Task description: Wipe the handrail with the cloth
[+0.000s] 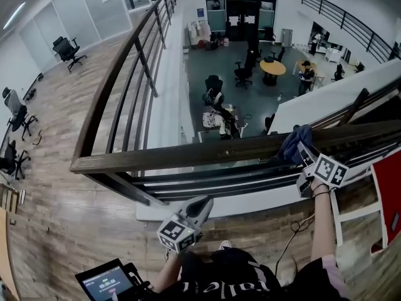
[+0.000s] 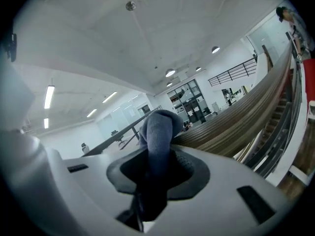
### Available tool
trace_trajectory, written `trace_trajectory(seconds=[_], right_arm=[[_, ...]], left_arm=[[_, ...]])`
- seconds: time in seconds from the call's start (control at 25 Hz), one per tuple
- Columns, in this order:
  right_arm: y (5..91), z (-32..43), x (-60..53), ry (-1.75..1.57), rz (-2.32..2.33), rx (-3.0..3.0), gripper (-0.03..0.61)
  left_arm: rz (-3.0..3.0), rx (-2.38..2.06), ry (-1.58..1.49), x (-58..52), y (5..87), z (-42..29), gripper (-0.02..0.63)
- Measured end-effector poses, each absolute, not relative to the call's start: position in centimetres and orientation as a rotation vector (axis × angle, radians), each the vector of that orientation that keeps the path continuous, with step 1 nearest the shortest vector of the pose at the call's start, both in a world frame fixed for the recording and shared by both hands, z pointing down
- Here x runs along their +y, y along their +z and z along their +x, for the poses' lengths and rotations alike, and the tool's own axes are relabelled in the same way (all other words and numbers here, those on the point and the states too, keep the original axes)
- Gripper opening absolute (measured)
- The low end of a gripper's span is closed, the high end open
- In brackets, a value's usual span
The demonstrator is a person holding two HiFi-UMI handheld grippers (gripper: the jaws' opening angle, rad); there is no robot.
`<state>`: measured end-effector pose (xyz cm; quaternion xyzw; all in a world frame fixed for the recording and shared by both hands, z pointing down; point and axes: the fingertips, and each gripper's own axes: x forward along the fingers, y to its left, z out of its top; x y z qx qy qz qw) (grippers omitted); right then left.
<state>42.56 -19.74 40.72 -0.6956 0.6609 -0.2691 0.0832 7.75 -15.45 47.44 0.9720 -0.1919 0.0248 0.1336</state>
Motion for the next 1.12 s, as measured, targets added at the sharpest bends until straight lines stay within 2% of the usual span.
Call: trace_trajectory(seconds=[0.48,0.8,0.96,1.12], right_arm=[[39.8,59.3,-15.2,-0.815,-2.327,1.794,0.098],[41.6,68.1,-11.7,-0.774,-2.558,1.579,0.098],[42.0,68.1,-10.6,-0.736,-2.562,1.526,0.098],[42.5,62.4,-10.7,-0.704,-2.470,1.622,0.098]], left_arm=[[2.802,-0.565,0.133,-14.9,47.2,8.3,0.000],[2.765,-0.635,0.209,-14.8,49.4,5.4,0.000],[2.767,-0.682,0.202,-15.2,50.2,3.8,0.000],[2.770,-0.712,0.185,-16.1,50.0,2.5,0.000]])
